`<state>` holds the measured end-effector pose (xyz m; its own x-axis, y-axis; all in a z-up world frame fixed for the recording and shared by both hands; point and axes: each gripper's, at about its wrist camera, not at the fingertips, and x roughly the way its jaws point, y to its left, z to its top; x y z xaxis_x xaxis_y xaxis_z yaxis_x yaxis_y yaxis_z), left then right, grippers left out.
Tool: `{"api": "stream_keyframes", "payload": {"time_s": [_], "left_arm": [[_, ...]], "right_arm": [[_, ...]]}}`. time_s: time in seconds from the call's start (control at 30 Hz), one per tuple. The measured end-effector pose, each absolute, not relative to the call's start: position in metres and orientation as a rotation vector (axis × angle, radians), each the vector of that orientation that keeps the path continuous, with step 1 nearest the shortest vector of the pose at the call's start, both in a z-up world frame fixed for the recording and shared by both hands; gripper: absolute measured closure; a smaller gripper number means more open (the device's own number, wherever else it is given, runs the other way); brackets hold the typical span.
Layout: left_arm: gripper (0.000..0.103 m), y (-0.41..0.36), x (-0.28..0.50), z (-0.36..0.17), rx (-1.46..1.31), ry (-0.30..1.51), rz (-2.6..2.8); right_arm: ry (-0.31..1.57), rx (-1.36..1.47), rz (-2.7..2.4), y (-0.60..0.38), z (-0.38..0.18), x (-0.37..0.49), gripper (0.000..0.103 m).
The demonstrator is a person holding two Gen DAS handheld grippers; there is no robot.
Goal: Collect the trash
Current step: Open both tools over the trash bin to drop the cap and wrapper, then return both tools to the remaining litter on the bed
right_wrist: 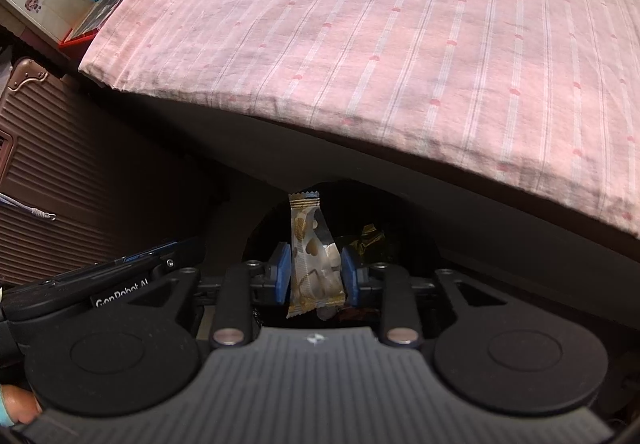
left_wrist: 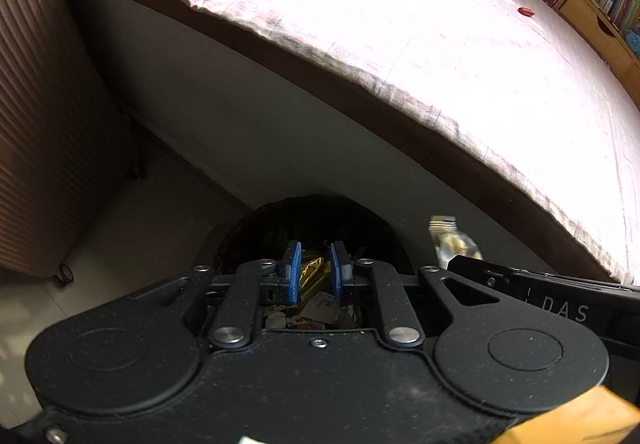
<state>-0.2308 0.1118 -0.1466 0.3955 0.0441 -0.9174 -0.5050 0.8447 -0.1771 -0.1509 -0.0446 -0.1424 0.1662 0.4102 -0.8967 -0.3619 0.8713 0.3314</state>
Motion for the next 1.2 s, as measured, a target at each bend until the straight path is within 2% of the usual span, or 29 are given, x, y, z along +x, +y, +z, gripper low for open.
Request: {"api": "stream_keyframes", "payload": {"time_s": [0.07, 0.13, 0.2, 0.4, 0.77, 1.0, 1.2], "left_arm": [[0.087, 0.112, -0.231, -0.146, -0.471, 1.122, 0.370], [0.081, 0.111, -0.231, -0.147, -0.471, 1.127, 0.375], [0.064, 0.110, -0.231, -0.145, -0.467, 1.126, 0.387], [0.055, 0.108, -0.225, -0.123, -0.433, 1.080, 0.395], [0.036, 0.087, -0.153, -0.050, -0.370, 0.919, 0.313], [0.034, 0.038, -0.070, -0.031, -0.302, 0.876, 0.211], [0.033, -0.001, 0.013, -0.034, -0.254, 0.857, 0.157]], "right_arm": [[1.290, 0.043, 0.550, -0.045, -0.143, -0.151, 0.050], [1.289, 0.040, 0.550, -0.046, -0.143, -0.150, 0.049], [1.287, 0.039, 0.549, -0.048, -0.142, -0.150, 0.047], [1.237, 0.033, 0.558, -0.057, -0.121, -0.144, 0.044], [0.966, 0.007, 0.531, -0.113, -0.022, -0.068, 0.029], [0.814, -0.049, 0.504, -0.148, 0.033, 0.019, 0.024], [0.743, -0.162, 0.531, -0.159, 0.055, 0.083, 0.020]]}}
